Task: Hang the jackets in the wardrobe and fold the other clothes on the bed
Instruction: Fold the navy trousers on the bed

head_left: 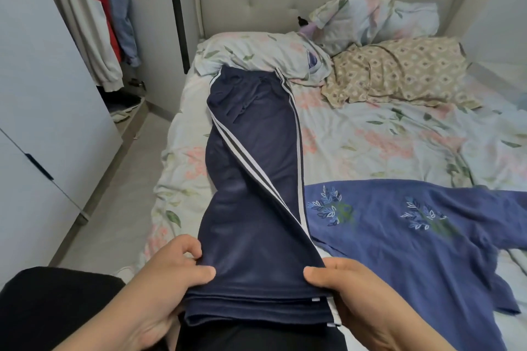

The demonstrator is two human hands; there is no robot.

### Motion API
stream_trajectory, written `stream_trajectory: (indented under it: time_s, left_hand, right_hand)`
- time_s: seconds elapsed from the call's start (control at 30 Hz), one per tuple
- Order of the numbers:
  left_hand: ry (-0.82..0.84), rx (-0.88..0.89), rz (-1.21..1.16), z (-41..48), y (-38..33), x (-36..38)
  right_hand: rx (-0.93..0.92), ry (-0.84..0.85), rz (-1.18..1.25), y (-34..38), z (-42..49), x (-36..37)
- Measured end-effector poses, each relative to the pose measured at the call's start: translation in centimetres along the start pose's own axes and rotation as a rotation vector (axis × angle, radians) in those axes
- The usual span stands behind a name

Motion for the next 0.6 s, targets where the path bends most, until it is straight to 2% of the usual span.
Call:
stream_trajectory:
  time_s: [0.17, 0.23, 0.3, 0.37, 0.43, 0.53, 0.6]
  left_hand:
    - [0.054, 0.055, -0.020, 0.1, 1.1, 0.2]
    - [0.073, 0.100, 0.095, 0.3, 1.5, 0.3]
    - [0.071, 0.143, 0.257, 0.3, 1.4, 0.4]
    - [0.118, 0.161, 0.407, 0.4, 0.9, 0.7]
    - [0.187, 0.185, 0.513, 0.8, 0.1, 0.9]
    - [0.280, 0.145, 0.552, 1.9, -0.3, 0.5]
    - [0.373, 0.132, 0.516, 2.3, -0.3, 0.7]
  right_hand:
    - [0.020, -0.038, -0.165, -0.6, 0.0, -0.1]
    - [0.049, -0.016, -0.396, 0.2, -0.4, -0.6]
    - [0.025, -0.088, -0.561, 1.2, 0.3, -1.8]
    - [-0.088, -0.259, -0.655, 3.0, 2.1, -2.6]
    - [-0.288, -0.379, -0.881, 5.6, 4.6, -2.1]
    - [-0.637, -0.316, -1.109, 8.9, 9.7, 0.7]
    - [-0.712, -0.237, -1.195, 10.2, 13.3, 2.6]
Point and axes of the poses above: each hand's wrist, its own z-axis towards the middle knuckle, its own x-axis out of the palm, y = z × x, the point moved 1 cm from there along z, towards the middle knuckle, and after that the axes turned 10 degrees about -z, right-handed, at the moved point
